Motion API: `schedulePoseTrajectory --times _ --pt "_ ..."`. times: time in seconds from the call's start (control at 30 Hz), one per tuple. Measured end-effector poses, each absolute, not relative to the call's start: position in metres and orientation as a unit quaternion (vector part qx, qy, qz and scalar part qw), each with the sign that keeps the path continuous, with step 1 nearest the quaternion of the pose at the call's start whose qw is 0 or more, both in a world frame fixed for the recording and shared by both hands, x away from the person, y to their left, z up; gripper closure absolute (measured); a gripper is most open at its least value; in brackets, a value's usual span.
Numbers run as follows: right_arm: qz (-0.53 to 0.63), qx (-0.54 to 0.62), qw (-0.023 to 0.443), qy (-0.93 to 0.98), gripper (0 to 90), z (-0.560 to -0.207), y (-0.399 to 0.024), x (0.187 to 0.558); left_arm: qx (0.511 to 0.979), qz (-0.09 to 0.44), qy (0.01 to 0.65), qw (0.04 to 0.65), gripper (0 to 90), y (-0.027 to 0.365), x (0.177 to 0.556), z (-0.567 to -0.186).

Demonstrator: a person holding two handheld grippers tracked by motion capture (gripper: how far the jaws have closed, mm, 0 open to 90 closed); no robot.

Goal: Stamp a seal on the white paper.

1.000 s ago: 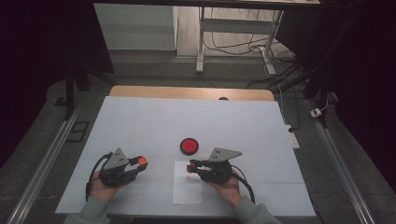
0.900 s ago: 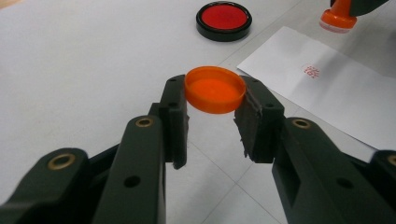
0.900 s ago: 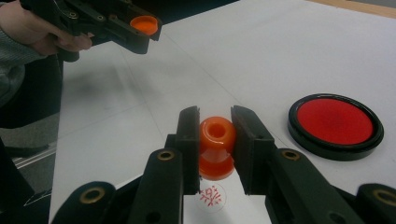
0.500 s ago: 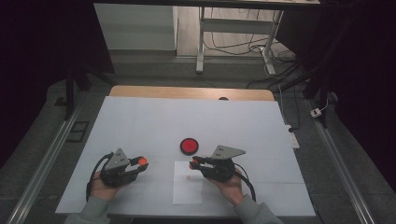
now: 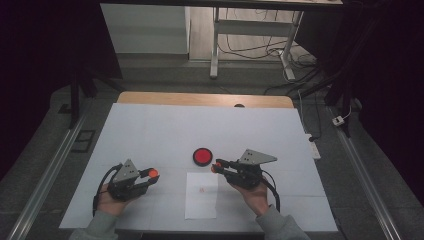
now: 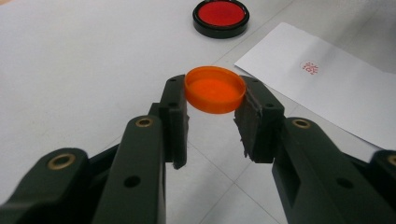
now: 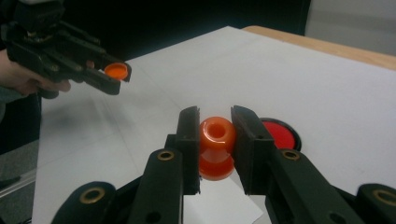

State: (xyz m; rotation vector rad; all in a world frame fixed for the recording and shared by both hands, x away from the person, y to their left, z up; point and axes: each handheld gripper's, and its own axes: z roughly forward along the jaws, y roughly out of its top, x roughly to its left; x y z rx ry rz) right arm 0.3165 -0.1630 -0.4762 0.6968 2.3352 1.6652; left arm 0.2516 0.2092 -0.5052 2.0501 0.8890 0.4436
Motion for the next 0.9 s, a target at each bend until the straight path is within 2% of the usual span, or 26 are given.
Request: schedulePoseTrajectory --times 0.9 --pt "0.583 0.234 0.104 0.771 72.0 -0.459 -0.173 0.316 0.821 0.178 0.347 0.417 64.7 0.205 0.252 -0.505"
